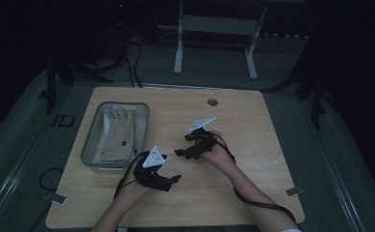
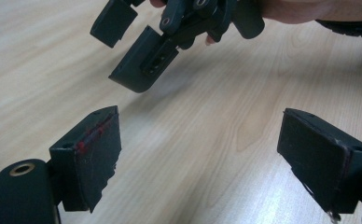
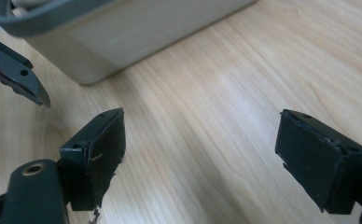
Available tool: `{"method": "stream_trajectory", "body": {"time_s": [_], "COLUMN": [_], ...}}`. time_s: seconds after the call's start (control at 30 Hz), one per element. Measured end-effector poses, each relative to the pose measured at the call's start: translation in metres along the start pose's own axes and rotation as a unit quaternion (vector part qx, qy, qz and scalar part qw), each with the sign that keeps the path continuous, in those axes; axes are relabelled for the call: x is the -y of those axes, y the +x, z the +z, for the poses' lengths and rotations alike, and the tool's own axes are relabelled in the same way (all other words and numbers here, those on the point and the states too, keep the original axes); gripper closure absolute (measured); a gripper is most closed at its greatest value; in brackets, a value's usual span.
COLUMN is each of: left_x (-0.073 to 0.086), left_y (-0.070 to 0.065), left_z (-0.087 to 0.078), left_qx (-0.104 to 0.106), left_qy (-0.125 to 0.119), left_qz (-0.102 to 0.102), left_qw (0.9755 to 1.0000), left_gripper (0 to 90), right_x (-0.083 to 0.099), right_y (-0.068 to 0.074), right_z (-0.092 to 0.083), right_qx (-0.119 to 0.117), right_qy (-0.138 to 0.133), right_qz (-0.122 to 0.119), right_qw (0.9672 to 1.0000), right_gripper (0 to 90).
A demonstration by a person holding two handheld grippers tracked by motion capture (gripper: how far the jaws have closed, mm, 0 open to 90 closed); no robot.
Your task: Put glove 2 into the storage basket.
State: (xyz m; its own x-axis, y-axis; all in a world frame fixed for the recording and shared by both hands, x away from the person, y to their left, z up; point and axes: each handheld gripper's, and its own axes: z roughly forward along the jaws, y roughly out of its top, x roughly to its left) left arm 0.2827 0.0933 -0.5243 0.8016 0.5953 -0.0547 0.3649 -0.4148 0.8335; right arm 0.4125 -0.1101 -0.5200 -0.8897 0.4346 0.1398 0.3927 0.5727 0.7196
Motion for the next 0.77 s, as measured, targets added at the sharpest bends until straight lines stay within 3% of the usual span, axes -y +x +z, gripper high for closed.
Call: {"method": "stream_trajectory", "body": {"time_s": [0.33,0.53,0.77], "left_x": [0.014,0.02,0.022], "left_y": [-0.004,-0.001,0.0], "left_z": [0.02,0.024,0.027], "left_qx": [0.02,0.025,0.026], "left_qy": [0.006,0.009,0.012], "left_qz": [-0.007,-0.013,-0.016], "left_qw": [0.9998,0.9996,0.9995], "left_gripper": [13.9,13.9,13.9], "right_x": [0.035,0.052,0.059], "right_y": [-0.007,-0.011,-0.014], "right_z": [-0.008,-0.008,-0.009], "right_qx": [0.007,0.02,0.022], "right_qy": [0.001,0.009,0.01], "right_qz": [0.008,-0.001,0.004], "right_qw": [0.9999,0.9998,0.9997], "right_gripper": [15.2,15.1,15.1]}}
